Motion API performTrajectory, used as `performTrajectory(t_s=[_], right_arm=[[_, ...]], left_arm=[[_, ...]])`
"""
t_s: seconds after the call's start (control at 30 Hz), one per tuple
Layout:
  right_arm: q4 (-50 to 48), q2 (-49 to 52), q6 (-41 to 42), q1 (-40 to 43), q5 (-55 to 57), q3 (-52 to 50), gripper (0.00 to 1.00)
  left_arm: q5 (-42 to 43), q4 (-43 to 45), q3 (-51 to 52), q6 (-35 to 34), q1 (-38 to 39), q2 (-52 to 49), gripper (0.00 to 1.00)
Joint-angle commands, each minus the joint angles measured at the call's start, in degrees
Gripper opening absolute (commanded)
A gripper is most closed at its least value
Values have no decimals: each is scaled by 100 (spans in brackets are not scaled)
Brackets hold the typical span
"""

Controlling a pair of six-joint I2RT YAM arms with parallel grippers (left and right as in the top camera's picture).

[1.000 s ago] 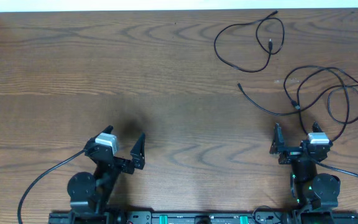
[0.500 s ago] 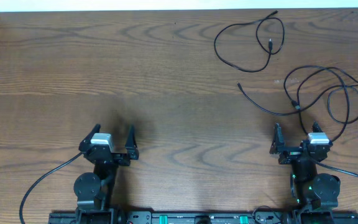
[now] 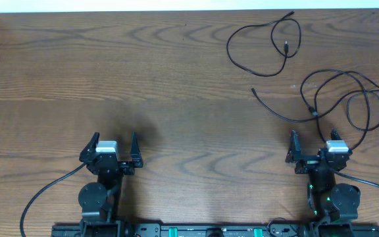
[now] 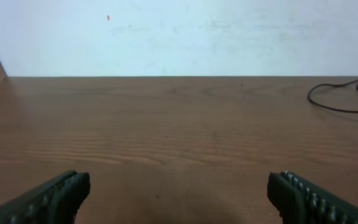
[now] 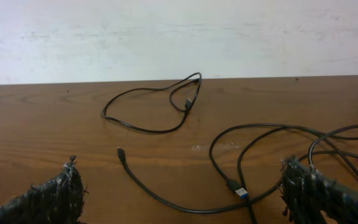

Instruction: Untangle cables

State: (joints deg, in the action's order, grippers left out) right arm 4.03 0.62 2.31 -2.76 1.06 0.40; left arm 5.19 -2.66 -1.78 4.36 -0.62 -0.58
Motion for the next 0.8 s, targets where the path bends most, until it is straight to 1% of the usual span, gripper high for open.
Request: performTrajectory(t_s=[0.0,0.1,0.17,0.77], right_arm=[[24,-31,-2,9,-11,-11,99],[24,-31,-2,9,-13,-11,99],[24,-31,-2,9,-13,-11,99],[24,-31,-2,9,-11,-11,99]], left_arm=[[13,-136,155,92,24,52,98],[2,-127,155,-7,22,52,98],[-116,-127,155,-4,22,52,98],[-120,-111,155,-4,24,48,98]])
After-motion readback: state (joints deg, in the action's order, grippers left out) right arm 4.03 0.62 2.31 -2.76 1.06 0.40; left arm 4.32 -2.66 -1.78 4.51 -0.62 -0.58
